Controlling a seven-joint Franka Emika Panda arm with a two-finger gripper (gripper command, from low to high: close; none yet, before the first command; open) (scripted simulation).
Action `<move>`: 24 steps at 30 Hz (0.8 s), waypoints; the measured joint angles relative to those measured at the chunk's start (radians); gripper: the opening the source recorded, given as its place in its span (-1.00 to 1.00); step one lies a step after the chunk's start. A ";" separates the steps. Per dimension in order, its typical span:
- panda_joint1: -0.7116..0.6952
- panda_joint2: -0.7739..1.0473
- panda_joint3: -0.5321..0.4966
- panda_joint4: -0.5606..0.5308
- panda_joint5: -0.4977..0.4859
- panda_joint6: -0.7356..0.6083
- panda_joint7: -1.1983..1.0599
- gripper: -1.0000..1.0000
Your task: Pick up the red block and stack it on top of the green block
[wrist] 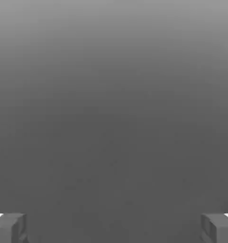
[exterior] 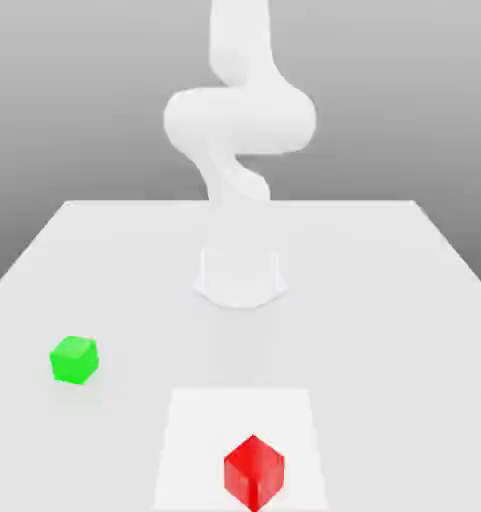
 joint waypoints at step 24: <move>-0.199 0.852 0.205 -0.164 -0.144 0.323 0.766 0.00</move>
